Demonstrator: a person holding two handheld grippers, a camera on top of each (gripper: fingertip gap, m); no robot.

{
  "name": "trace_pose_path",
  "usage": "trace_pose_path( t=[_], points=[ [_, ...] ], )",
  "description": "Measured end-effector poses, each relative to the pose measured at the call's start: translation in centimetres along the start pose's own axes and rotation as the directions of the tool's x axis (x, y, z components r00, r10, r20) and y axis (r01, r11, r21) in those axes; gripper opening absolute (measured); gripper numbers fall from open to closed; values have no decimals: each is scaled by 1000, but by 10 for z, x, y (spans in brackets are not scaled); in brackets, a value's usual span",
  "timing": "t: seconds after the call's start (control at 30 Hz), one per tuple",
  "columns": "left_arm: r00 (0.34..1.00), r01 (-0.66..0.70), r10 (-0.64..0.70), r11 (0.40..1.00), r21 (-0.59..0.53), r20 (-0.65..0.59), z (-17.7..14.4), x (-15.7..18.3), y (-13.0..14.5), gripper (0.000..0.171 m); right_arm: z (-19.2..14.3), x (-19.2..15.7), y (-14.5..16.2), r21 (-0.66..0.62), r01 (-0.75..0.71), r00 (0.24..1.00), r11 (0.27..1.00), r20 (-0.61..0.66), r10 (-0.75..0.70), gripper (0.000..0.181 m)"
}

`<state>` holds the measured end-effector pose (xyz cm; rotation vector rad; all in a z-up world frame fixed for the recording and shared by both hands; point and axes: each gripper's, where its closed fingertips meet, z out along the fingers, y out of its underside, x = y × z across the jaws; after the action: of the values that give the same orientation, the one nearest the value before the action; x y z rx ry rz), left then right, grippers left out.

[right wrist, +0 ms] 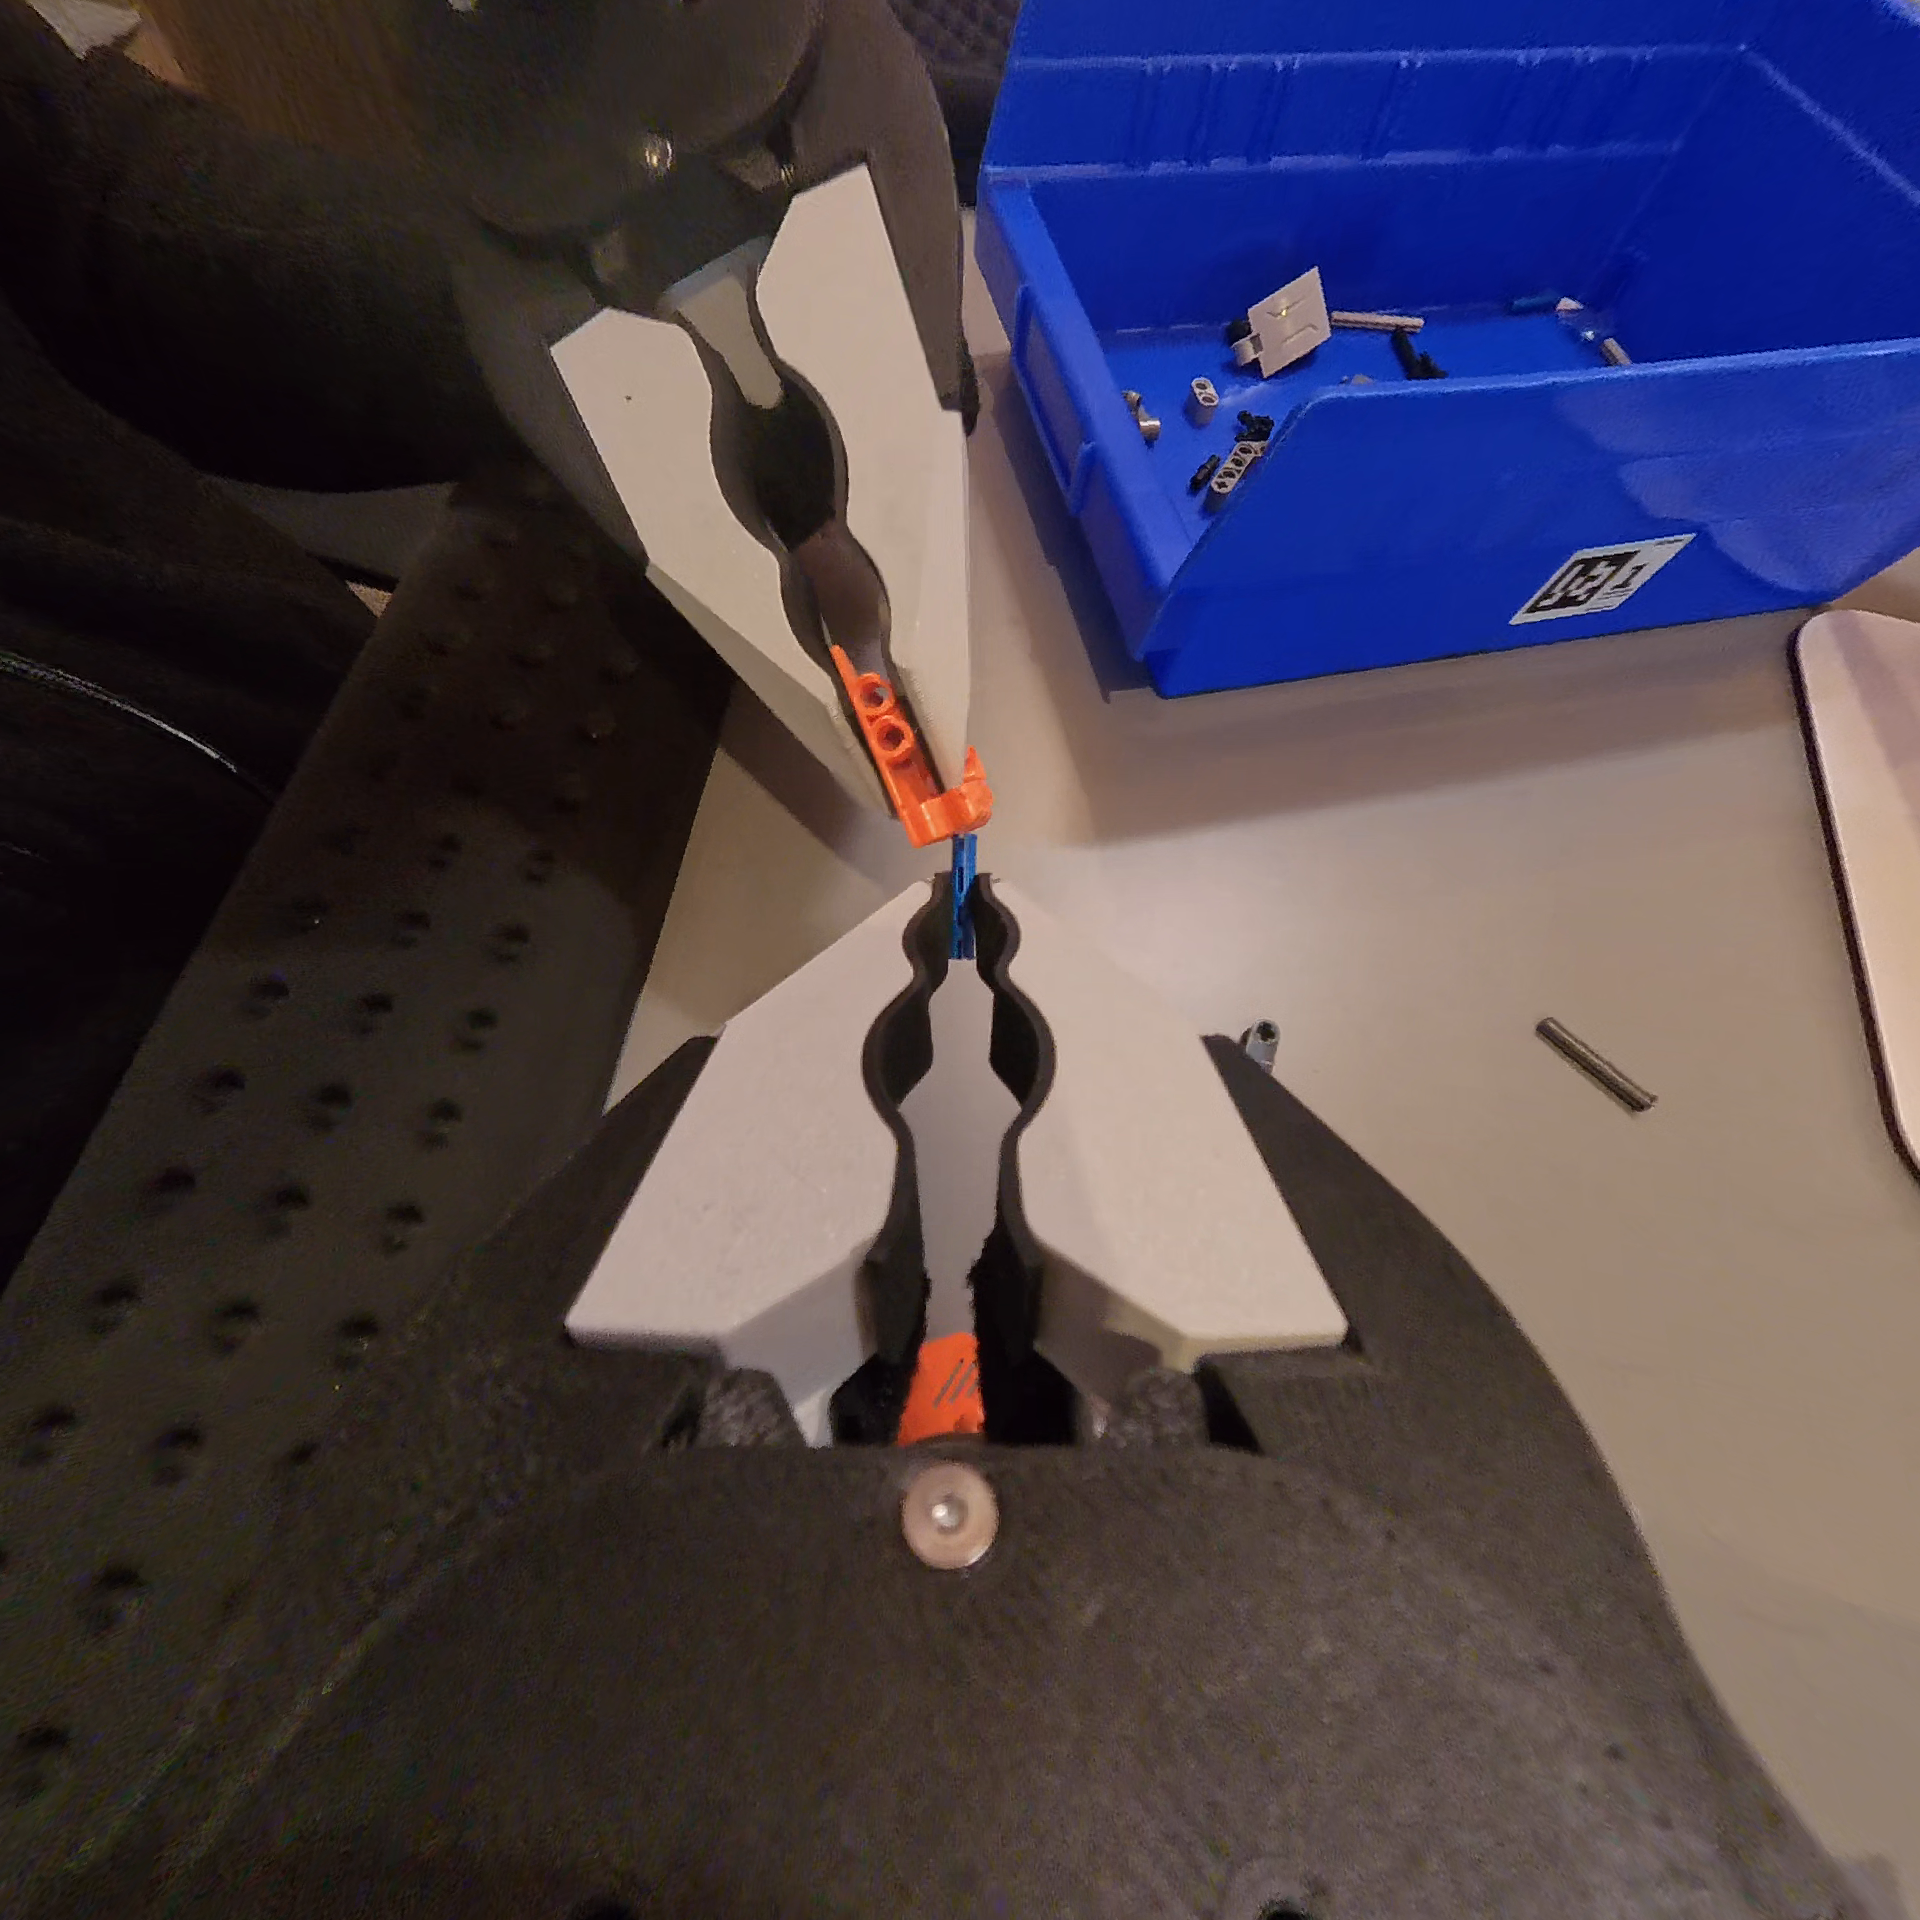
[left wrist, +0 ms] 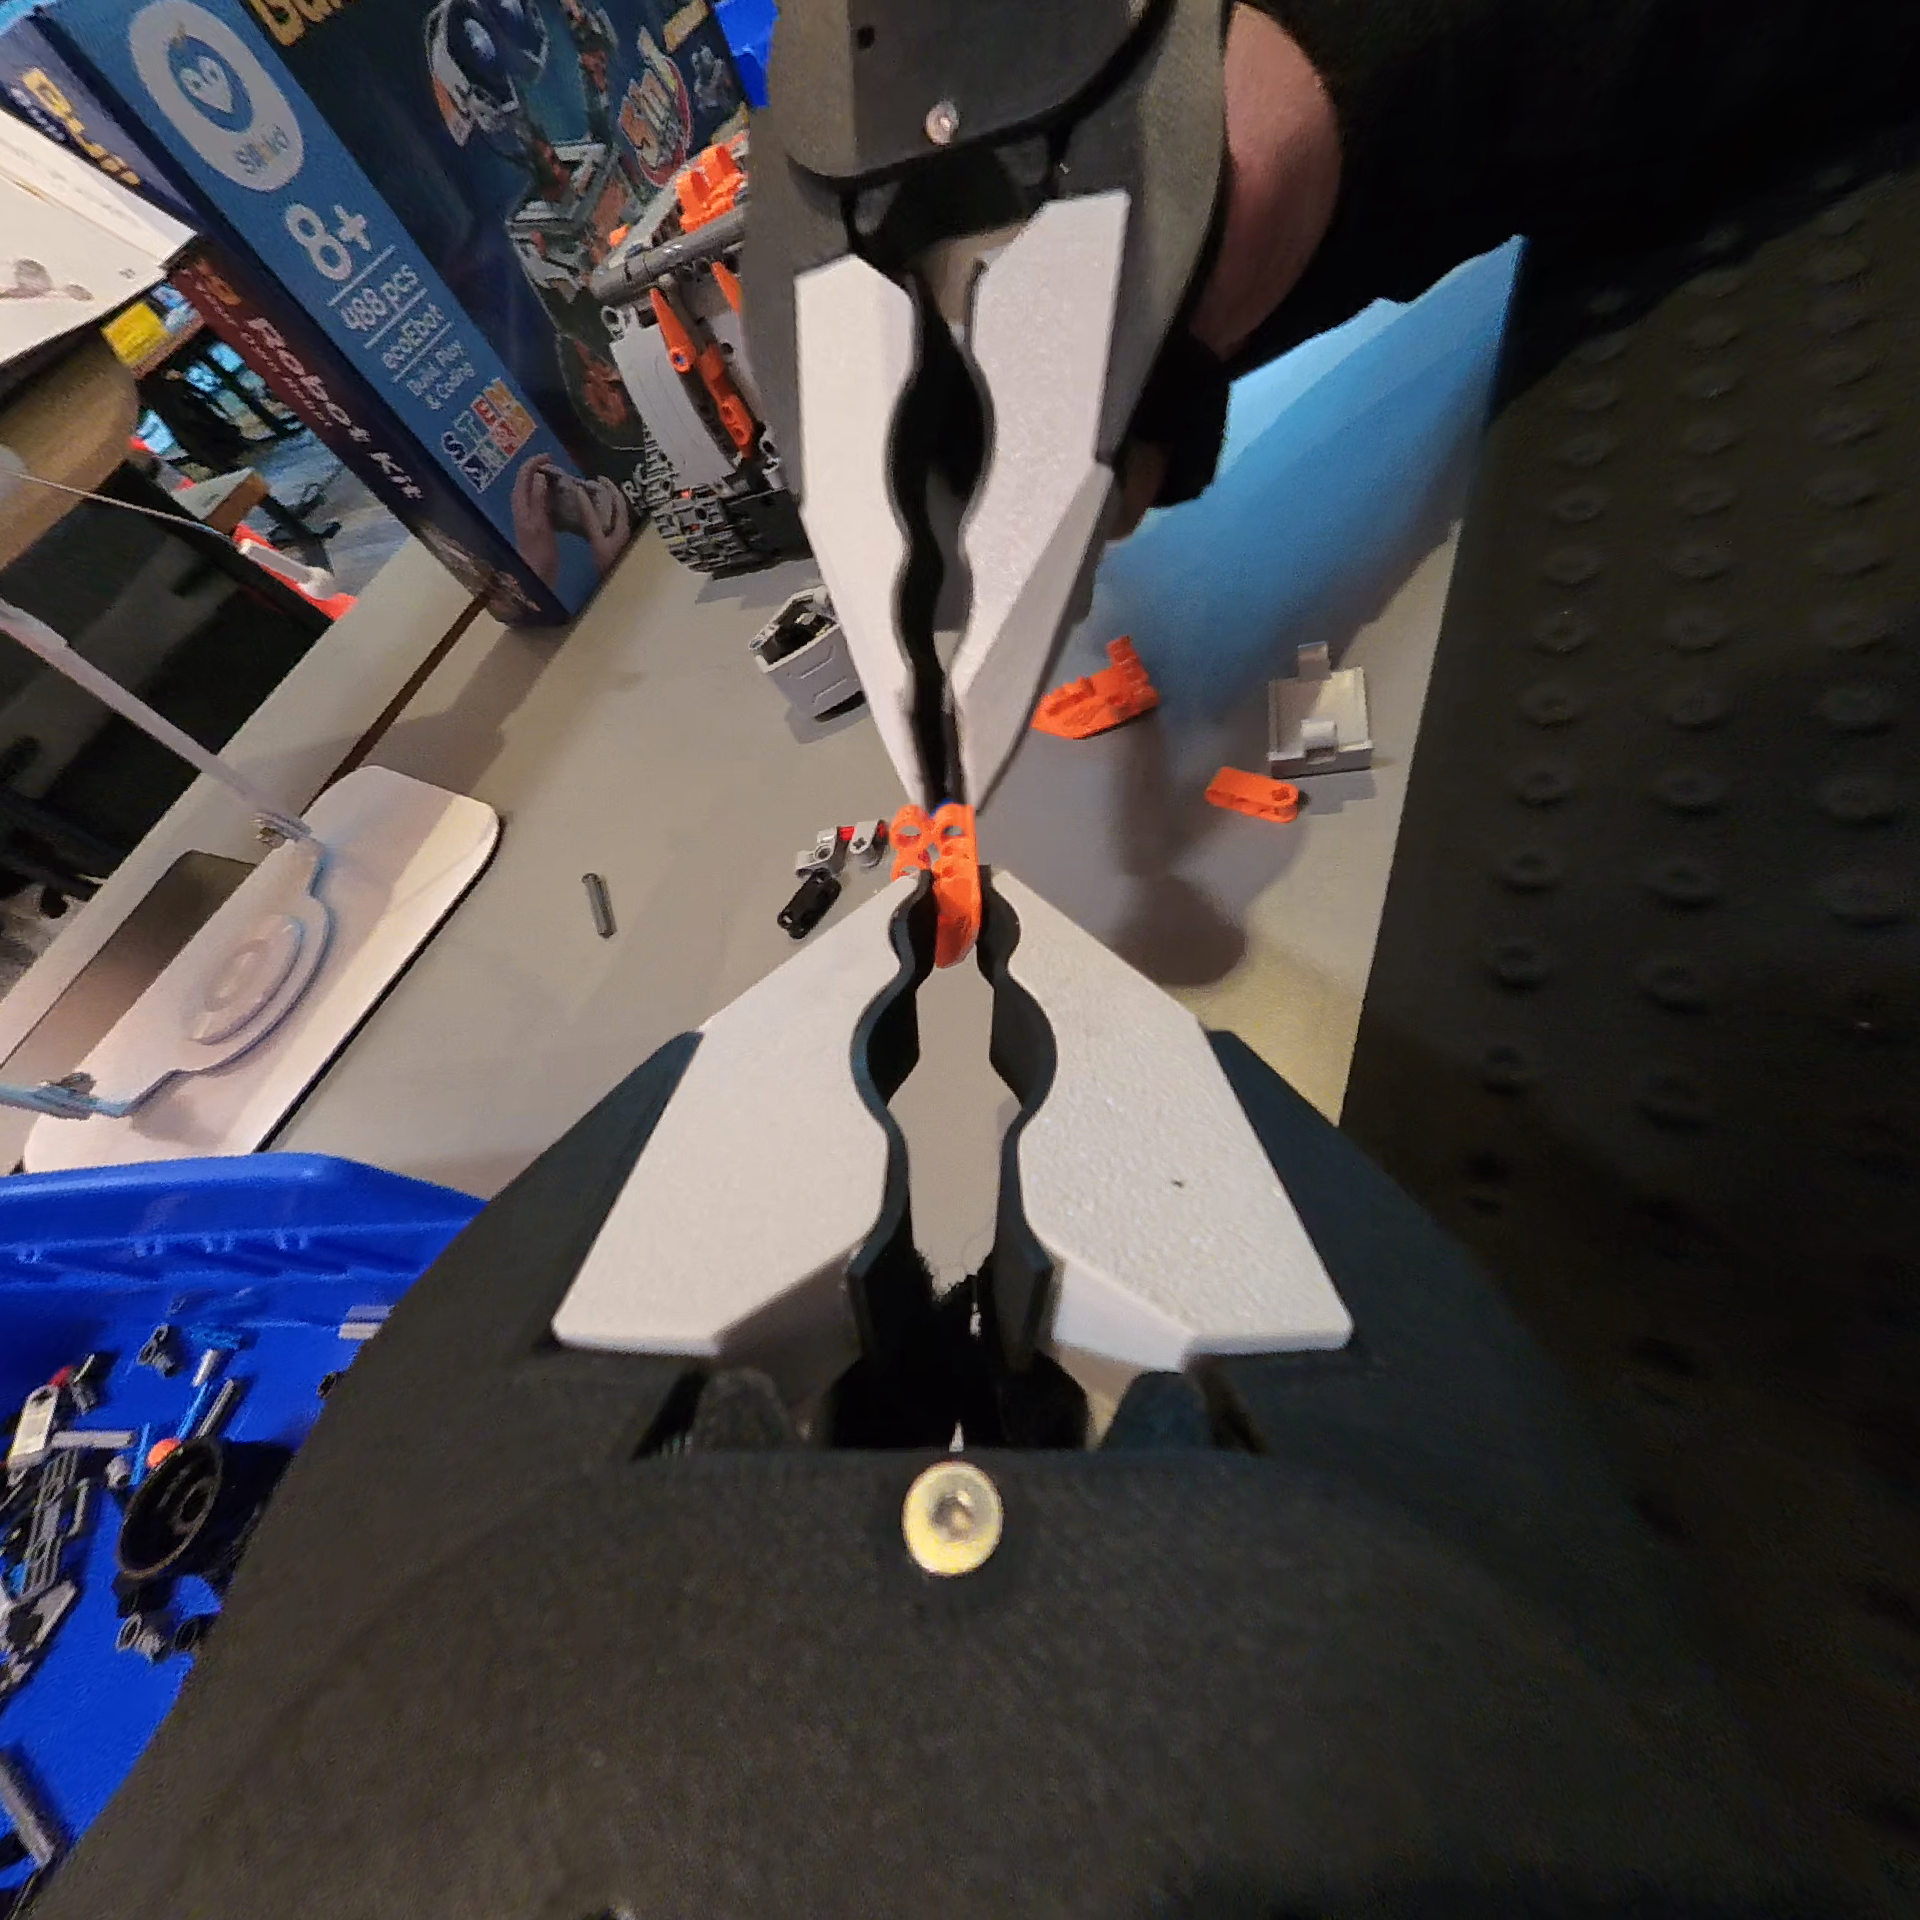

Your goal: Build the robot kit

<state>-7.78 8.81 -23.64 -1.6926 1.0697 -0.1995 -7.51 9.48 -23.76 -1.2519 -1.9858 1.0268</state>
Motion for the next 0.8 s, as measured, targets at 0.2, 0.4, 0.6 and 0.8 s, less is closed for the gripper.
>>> trace_pose_path(
  t=[0.2,0.4,0.6,0.8],
  points=[
    [1000,-14,15,1000,-15,9,1,-1,3,4,0,-3,1,2,10,1000,1000,21,-10,1],
    [1000,16,-15,999,33,-17,-2,0,-2,4,-3,-7,-4,33,24,999,999,39,-25,1],
    [996,66,-60,994,92,-70,-6,3,-10,4,-7,-12,-11,72,51,996,996,62,-56,1],
    [990,74,-60,991,112,-125,-10,9,-12,4,-6,-19,-11,80,86,992,993,85,-93,0]
  ],
)
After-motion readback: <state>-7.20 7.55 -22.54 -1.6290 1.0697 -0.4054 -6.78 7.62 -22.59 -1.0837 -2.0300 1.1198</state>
